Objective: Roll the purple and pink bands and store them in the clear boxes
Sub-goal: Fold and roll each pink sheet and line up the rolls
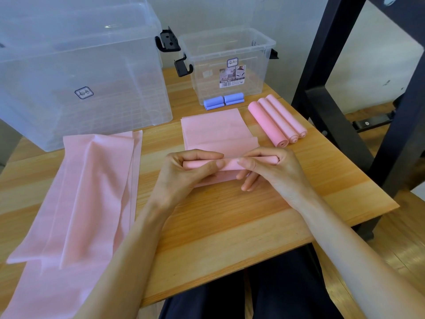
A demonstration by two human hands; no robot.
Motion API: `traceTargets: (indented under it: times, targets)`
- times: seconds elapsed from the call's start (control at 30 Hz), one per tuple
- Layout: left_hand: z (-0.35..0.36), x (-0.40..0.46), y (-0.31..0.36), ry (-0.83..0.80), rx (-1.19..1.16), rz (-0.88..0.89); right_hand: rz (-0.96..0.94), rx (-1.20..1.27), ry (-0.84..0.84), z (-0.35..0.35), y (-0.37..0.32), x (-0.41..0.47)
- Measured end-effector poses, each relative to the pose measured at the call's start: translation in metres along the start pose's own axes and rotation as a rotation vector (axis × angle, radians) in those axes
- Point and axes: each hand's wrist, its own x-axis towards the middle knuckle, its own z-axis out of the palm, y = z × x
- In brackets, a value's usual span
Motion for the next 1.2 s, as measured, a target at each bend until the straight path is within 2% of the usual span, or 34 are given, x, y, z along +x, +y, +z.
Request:
traceTargets:
  times: [0.27,0.53,0.77,1.03,1.2]
  targets:
    - [0.0020,0.0015,0.0007,0.017,-0.063,-0.108,-0.047,0.007,-0.026,0.0007,0.0008,-0.0005]
    - [-0.0008,0.0013,-0.0001,-0.006,0.025,-0.007,0.002,-0.011,0.006,-0.0008,-0.0005,-0.0012]
    - [0.0014,0.0004,0.0004,0.035,-0.064,-0.111,-0.027,0.002,-0.030,0.0004,0.0015,-0.0005]
    - [-0.0012,0.0009,-0.0002,-0.002,0.010,-0.019,-0.005,-0.003,0.002,0.0004,-0.0004,-0.0010]
    - [0.0004,0.0005,0.0010,0.019,-0.046,-0.070,0.002,0.008,-0.018,0.0003,-0.0003,-0.0001]
